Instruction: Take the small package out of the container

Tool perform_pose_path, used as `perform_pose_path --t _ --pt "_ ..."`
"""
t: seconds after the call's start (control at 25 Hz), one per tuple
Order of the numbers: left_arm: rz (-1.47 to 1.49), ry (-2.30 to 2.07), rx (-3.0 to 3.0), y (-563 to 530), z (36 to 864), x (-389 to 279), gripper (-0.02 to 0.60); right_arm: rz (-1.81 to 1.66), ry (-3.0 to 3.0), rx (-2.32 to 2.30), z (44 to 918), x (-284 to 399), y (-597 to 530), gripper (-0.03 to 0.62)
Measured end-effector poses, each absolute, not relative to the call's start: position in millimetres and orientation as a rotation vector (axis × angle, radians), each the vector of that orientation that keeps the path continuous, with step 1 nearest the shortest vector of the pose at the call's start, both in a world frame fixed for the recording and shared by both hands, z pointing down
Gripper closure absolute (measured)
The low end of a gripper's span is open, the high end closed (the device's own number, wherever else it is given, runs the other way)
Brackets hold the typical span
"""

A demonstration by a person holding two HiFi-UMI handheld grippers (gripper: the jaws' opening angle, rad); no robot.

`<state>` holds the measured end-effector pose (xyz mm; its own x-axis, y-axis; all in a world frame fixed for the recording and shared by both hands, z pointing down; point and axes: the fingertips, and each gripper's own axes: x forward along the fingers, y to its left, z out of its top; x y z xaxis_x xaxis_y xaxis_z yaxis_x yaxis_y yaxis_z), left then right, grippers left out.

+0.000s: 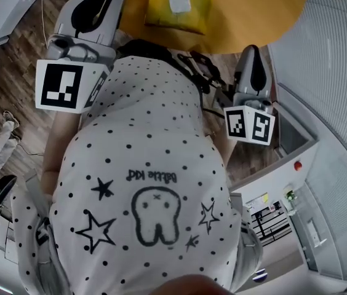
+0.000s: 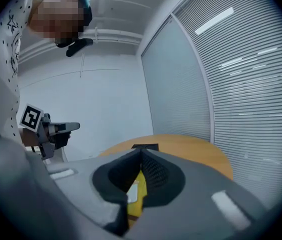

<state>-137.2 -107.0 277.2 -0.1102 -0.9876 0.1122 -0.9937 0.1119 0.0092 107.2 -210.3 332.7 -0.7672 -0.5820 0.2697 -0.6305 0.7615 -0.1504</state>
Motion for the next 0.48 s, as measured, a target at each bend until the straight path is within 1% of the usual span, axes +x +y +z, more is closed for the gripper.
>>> perform_pose_path --t 0.48 --pt "0.104 -2.302 2.006 -102.6 277.5 -142.3 0.574 0.296 -2.771 0.939 327.2 99.7 -214.3 0.589"
